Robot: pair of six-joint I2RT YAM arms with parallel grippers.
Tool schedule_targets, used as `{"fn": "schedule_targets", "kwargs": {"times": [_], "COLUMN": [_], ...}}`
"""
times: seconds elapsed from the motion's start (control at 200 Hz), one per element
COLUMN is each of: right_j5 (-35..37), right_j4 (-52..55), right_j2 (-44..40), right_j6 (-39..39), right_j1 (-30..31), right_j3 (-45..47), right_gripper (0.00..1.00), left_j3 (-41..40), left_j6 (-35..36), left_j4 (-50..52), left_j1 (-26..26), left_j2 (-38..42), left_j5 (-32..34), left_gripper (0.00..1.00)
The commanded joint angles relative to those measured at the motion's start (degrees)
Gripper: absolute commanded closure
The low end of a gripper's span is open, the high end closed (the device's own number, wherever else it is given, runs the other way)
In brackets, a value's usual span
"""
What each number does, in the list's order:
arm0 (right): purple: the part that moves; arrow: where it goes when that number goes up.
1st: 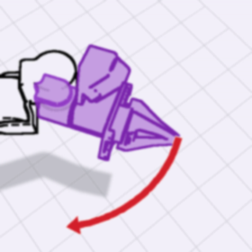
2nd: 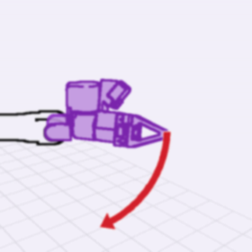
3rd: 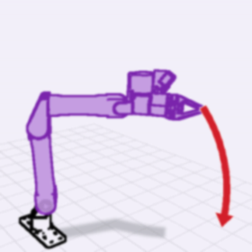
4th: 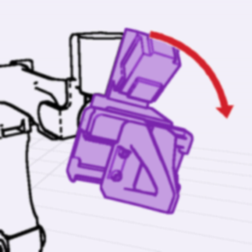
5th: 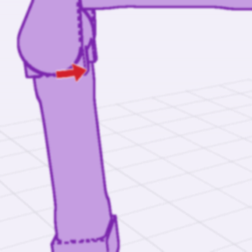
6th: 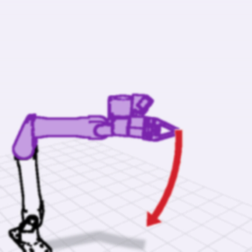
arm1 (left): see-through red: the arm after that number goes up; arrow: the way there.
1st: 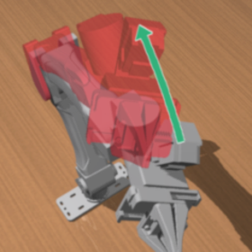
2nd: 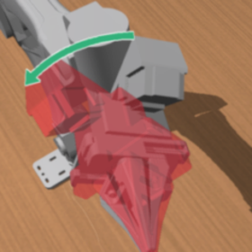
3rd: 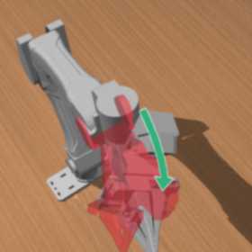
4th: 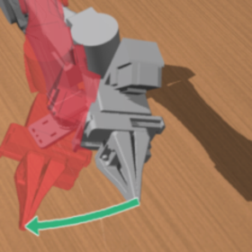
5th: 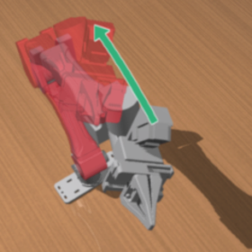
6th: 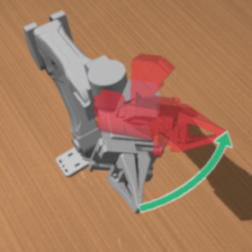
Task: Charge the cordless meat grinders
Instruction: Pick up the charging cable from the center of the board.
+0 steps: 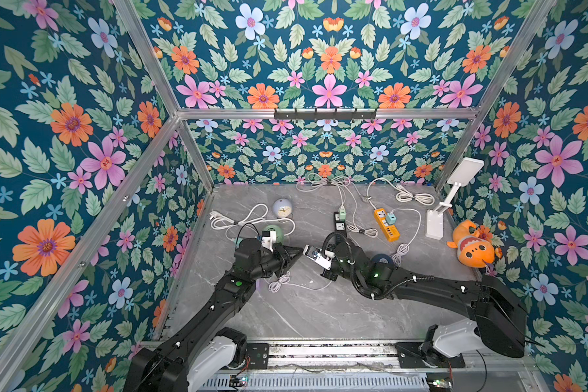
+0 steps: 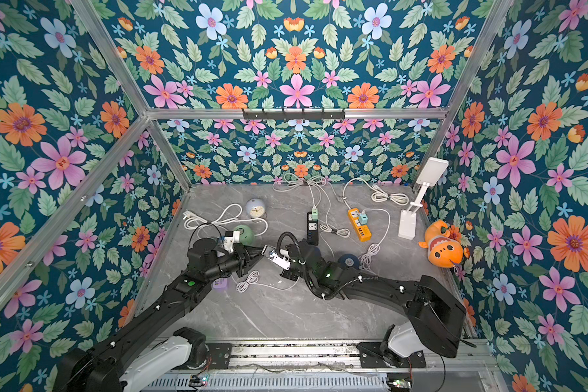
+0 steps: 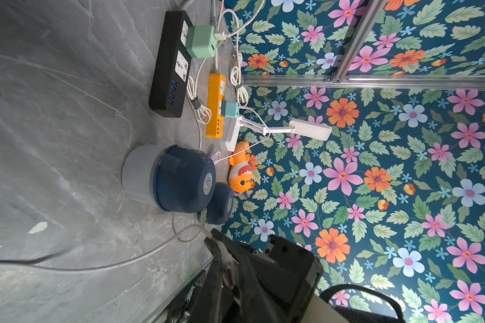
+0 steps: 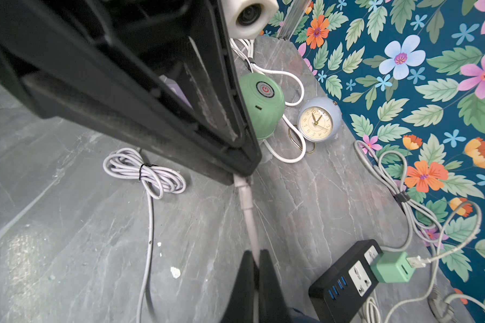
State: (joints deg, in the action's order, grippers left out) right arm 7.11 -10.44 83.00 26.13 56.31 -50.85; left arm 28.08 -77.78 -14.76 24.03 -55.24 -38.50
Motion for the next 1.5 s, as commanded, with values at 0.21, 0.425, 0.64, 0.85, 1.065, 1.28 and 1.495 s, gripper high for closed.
{"fn": "schedule_targets", "kwargs": {"times": [0.21,0.425,0.64,0.85,1.065,1.28,1.495], "right_j5": [-0.35,-7.08,-15.93,-13.83,-9.93,-16.45,-19.75], "right_j4": [0.48,16.55,28.18,29.56,31.47,35.59,37.14], "right_j2": [-1.67,-7.22,-10.78,-12.48,-10.89,-5.57,0.08], "right_j6": [-0.78,-17.43,-25.75,-39.27,-39.49,-34.60,-31.77], "right_j1": [0.25,-2.67,-6.13,-6.39,-6.57,-6.59,-6.57], "right_j3": [-1.13,-6.47,-9.55,-9.62,-11.65,-17.17,-20.44], "right_gripper": [1.00,0.01,0.01,0.01,0.01,0.37,0.42], "left_j3": [1.08,7.07,9.42,12.87,13.76,14.82,15.09], "left_j6": [5.24,24.57,30.84,34.64,34.94,35.97,37.43], "left_j4": [1.90,14.00,13.62,17.05,17.43,19.91,21.70], "left_j1": [-0.04,-0.04,-0.12,-0.08,-0.13,-0.07,-0.11], "left_j2": [-0.98,-3.55,-6.58,-7.00,-6.90,-6.50,-6.02], "left_j5": [-2.66,-5.87,-10.60,-11.13,-12.11,-12.62,-14.00], "left_gripper": [1.00,1.00,1.00,1.00,1.00,1.00,1.00]}}
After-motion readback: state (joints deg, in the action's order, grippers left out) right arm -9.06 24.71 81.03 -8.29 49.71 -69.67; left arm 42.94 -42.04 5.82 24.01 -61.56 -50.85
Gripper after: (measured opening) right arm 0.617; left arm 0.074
